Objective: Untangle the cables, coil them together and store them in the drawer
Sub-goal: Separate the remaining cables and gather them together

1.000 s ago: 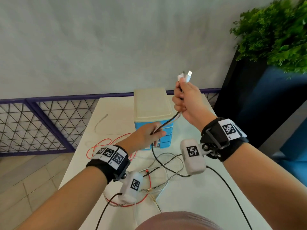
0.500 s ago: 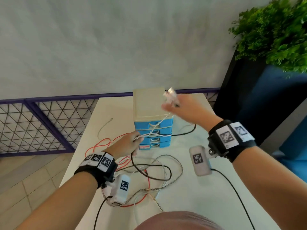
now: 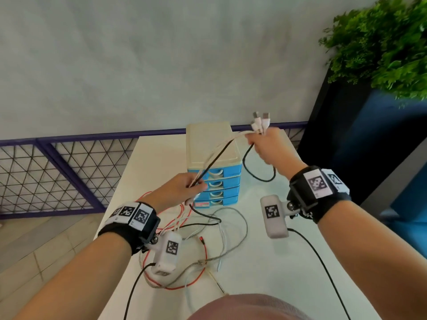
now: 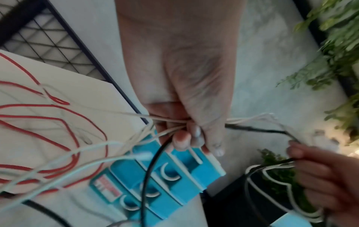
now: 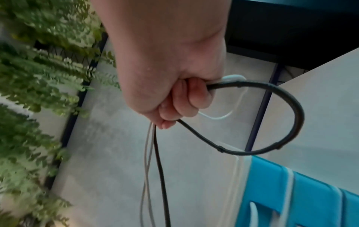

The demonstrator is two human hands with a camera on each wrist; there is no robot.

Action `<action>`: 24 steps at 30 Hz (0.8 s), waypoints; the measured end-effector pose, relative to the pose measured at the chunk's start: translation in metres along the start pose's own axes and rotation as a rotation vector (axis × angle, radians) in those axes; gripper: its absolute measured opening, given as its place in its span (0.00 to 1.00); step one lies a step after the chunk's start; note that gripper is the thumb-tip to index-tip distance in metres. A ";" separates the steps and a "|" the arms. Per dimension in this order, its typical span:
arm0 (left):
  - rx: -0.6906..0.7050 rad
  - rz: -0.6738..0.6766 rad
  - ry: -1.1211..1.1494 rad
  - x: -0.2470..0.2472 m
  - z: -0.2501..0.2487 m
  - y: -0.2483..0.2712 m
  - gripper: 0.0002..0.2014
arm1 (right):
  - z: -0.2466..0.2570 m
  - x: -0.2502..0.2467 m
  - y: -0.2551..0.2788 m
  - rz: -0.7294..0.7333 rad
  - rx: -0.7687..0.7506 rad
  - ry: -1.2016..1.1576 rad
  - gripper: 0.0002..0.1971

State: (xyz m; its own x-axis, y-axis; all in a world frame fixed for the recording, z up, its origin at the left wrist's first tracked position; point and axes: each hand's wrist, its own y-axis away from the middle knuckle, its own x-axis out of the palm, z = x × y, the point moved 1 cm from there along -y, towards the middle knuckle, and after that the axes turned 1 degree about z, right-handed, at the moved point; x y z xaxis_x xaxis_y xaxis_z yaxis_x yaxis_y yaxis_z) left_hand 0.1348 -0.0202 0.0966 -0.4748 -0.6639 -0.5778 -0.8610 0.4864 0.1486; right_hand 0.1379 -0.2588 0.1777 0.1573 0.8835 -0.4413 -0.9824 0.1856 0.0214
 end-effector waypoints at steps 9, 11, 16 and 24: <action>-0.086 0.032 -0.107 0.006 0.053 0.000 0.17 | 0.011 -0.032 -0.009 -0.266 0.050 -0.659 0.10; -0.081 -0.009 -0.039 0.006 0.047 -0.004 0.18 | 0.009 -0.028 -0.009 -0.270 0.066 -0.611 0.09; -0.040 -0.180 0.218 -0.003 -0.020 -0.017 0.13 | -0.005 0.002 -0.004 -0.005 0.156 -0.089 0.10; 0.158 -0.249 0.577 -0.039 -0.114 -0.008 0.13 | -0.035 0.029 0.011 0.305 0.182 0.005 0.11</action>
State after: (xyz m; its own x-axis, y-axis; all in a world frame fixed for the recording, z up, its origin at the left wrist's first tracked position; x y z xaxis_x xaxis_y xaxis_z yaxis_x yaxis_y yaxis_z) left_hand 0.1391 -0.0634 0.2095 -0.3236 -0.9449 -0.0490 -0.9418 0.3266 -0.0798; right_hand 0.1281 -0.2467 0.1335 -0.1419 0.9082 -0.3938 -0.9500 -0.0131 0.3119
